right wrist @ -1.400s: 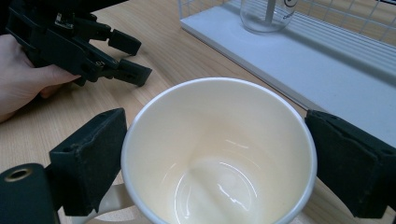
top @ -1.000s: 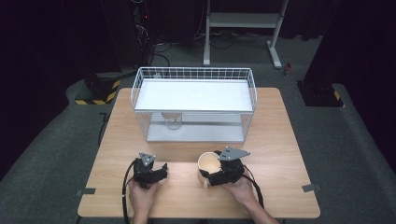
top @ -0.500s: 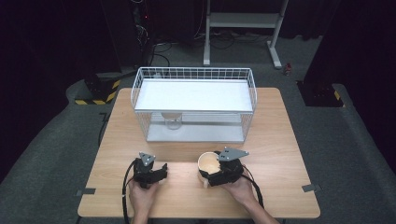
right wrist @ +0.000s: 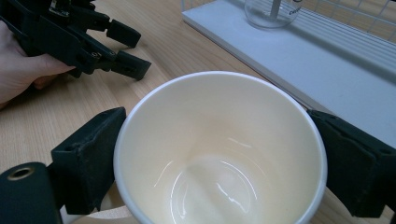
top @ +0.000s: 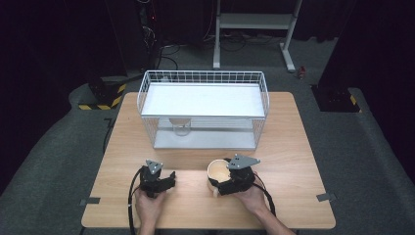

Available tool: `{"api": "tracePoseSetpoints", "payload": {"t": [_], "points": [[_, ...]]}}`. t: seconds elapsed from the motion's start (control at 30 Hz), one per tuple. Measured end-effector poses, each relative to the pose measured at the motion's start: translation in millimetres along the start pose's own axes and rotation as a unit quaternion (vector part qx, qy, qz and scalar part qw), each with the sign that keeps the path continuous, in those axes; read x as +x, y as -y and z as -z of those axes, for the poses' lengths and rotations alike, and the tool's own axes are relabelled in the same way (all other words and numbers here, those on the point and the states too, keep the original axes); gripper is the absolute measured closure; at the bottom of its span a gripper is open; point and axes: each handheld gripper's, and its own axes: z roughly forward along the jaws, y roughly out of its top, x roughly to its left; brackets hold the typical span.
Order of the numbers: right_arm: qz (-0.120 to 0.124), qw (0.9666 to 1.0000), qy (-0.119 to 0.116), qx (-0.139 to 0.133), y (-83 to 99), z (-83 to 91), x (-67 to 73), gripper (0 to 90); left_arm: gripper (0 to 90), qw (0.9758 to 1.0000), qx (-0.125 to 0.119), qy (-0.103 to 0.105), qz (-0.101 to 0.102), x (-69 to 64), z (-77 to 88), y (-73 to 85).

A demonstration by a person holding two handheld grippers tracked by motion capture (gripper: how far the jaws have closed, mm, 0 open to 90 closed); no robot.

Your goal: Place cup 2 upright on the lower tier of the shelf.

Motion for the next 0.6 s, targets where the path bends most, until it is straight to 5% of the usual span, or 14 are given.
{"api": "tracePoseSetpoints", "payload": {"t": [0.6], "points": [[-0.003, 1.0, 0.003, -0.002, -5.5, 5.0, -5.2, 9.7, 22.3, 1.0, 0.001, 0.002, -0.001, -0.2, -0.1, -0.1]]}}
